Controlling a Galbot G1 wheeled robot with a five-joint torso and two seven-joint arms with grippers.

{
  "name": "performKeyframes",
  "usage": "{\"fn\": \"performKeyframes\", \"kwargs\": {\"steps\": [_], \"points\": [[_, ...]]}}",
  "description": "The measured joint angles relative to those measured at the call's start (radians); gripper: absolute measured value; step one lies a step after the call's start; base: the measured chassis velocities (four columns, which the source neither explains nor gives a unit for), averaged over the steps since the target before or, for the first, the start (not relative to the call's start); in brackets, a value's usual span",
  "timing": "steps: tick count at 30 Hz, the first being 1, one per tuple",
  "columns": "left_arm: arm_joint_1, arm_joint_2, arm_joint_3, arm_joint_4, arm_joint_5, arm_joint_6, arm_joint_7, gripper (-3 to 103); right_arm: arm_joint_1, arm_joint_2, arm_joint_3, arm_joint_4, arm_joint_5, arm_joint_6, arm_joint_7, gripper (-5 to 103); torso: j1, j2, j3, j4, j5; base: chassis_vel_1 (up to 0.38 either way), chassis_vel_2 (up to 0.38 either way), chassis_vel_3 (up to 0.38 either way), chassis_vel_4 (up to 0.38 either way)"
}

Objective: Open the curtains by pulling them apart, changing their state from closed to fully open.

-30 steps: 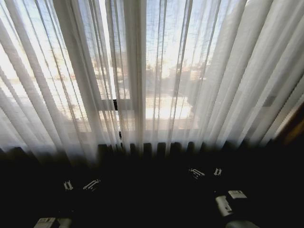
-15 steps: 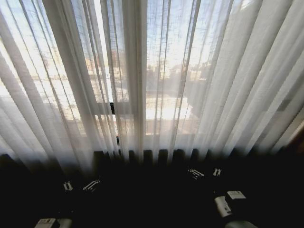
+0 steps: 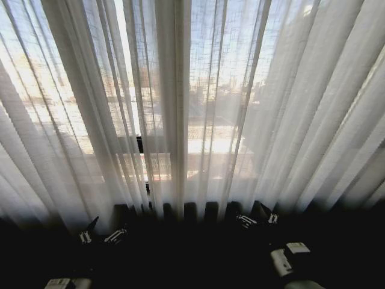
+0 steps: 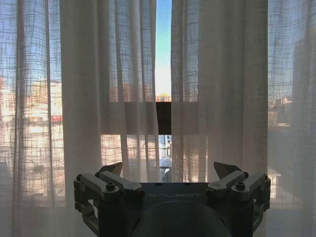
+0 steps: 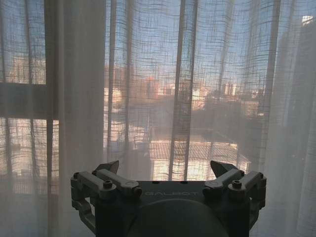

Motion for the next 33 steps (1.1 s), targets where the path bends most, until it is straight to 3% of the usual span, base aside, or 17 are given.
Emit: {"fn": "performKeyframes", "kwargs": {"steps": [17,33], "points": [[0.006,-0.008,0.005,0.001,0.017,-0.006,0.002,100,0.007,0.001,-0.010,-0.004,-0.001,-0.001,0.006,100,0.001,0.000,0.000,0.0000,-0.0003,-0.193,0.191,0.197,-0.193],[0.021,-0.018,0.007,0.001,0.026,-0.026,0.024,100,0.005,0.008,-0.015,-0.015,-0.064,0.001,0.003,100,0.000,0.000,0.000,0.0000,0.0001,-0.003,0.015,0.010,-0.013]]}}
